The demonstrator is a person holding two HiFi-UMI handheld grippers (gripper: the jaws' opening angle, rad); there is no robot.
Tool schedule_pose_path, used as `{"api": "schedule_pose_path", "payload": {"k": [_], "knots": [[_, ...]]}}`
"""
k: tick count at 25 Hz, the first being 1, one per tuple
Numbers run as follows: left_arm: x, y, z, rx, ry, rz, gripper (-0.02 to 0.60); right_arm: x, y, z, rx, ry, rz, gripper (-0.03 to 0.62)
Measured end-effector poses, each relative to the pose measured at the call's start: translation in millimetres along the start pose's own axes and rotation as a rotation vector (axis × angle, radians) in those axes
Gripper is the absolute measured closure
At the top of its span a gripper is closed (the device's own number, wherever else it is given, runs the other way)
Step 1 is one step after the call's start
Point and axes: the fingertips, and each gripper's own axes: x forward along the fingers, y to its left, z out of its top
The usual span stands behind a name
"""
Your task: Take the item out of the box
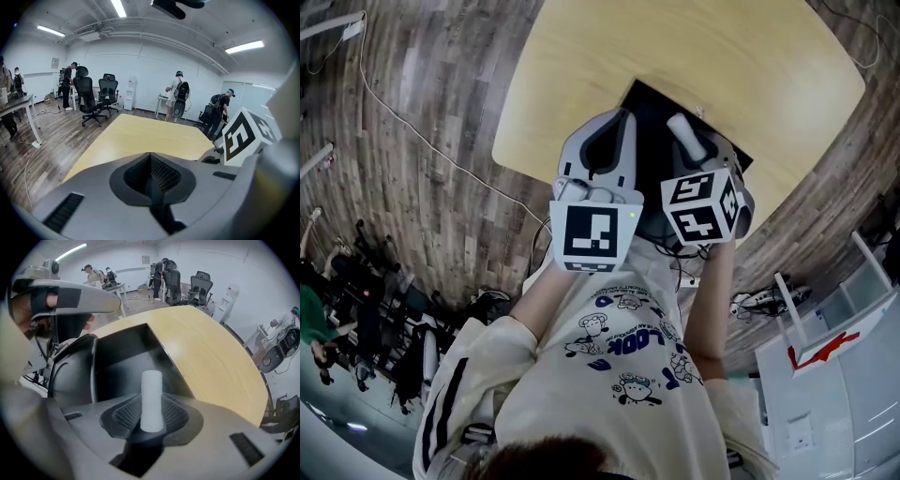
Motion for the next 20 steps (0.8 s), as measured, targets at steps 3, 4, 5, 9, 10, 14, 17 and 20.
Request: {"api": "schedule_pose_path", "payload": {"k": [3, 4, 5, 9, 10, 14, 17, 20], "knots": [[-1.6, 0.4, 0.6, 0.000, -0.005, 0.000, 0.568, -3.2, 4.2, 5.2, 0.044, -0.036, 0.024, 0.453], [-2.0, -0.7, 0.9, 0.001, -0.007, -0.001, 0.568, -5.2, 4.8, 6.5, 0.057, -0.048, 0.027, 0.453], [-2.4, -1.9, 1.5, 0.003, -0.009, -0.002, 0.568, -7.5, 5.1, 7.6, 0.067, -0.059, 0.028, 0.453], [-5.8, -4.5, 6.4, 0.009, -0.025, -0.006, 0.568, -19.4, 5.7, 16.3, 0.090, -0.103, 0.017, 0.453], [-7.2, -5.0, 8.6, 0.011, -0.030, -0.008, 0.568, -23.5, 5.9, 19.4, 0.100, -0.119, 0.015, 0.453], [-14.8, -9.3, 19.7, 0.023, -0.059, -0.015, 0.568, -41.8, 7.2, 30.0, 0.151, -0.188, 0.011, 0.453], [-19.9, -12.5, 29.3, 0.031, -0.085, -0.020, 0.568, -55.1, 6.5, 36.7, 0.175, -0.235, -0.006, 0.453], [-27.1, -16.3, 36.1, 0.036, -0.104, -0.024, 0.568, -69.1, 8.1, 39.6, 0.207, -0.280, -0.016, 0.453]]}}
